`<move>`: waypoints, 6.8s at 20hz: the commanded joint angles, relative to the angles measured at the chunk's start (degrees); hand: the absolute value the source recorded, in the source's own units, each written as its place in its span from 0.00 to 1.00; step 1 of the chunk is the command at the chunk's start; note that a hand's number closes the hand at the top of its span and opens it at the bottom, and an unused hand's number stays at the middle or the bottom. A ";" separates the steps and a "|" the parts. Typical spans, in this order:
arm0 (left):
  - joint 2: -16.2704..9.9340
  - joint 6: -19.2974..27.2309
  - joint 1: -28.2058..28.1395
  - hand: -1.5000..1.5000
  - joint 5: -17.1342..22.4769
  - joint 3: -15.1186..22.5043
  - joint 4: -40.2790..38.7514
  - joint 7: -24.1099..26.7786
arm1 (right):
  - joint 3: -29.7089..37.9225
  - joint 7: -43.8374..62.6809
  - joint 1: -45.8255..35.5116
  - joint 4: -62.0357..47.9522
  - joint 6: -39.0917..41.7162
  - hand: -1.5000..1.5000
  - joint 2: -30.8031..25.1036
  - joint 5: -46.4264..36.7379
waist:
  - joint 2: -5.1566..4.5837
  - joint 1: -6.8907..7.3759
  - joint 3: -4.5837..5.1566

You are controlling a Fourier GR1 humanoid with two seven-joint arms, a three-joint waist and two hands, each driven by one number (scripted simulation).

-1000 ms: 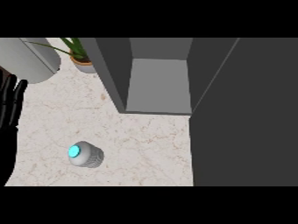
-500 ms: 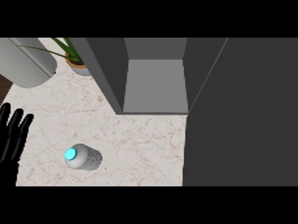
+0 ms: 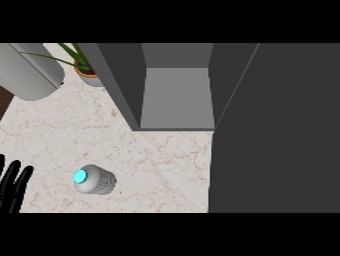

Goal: Pick up the bottled water, place it into the cabinet and close the cabinet

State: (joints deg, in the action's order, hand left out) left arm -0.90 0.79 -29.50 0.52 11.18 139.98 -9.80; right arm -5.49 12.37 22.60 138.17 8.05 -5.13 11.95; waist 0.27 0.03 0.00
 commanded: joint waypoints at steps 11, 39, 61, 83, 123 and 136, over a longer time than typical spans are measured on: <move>0.87 4.68 -4.07 0.00 -3.59 0.50 -10.83 10.48 | -4.94 -6.41 16.73 8.95 4.98 0.00 0.56 -1.48 | -0.03 -0.60 0.03; 0.44 1.45 14.92 0.00 3.85 -17.96 -68.71 45.77 | -3.19 -18.06 33.42 12.95 11.45 0.00 -2.02 1.31 | -0.11 -1.00 0.07; 0.86 -11.72 33.54 1.00 12.85 -22.24 -99.98 58.15 | -3.52 -23.27 34.17 6.98 13.50 0.00 -1.01 -2.72 | -0.39 -0.81 0.10; 0.87 -11.86 42.56 1.00 19.77 -11.38 -97.89 52.54 | -0.38 -22.26 35.67 8.49 14.73 0.00 -2.46 2.09 | -0.22 -0.90 0.02; 0.66 33.38 86.62 1.00 24.41 9.15 -116.07 32.83 | 3.80 -23.53 29.35 4.05 17.31 0.00 0.07 2.50 | -1.29 -3.75 0.01; -2.85 34.06 93.27 1.00 27.76 0.62 -129.24 36.02 | 5.59 -24.16 28.72 3.83 19.83 0.00 -0.97 5.34 | -1.93 -5.24 0.08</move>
State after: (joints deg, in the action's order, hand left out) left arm -1.70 35.36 61.06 28.24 13.21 13.86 26.16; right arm -0.70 -12.71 49.86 138.05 26.86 -5.50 11.50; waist -1.54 -4.47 0.08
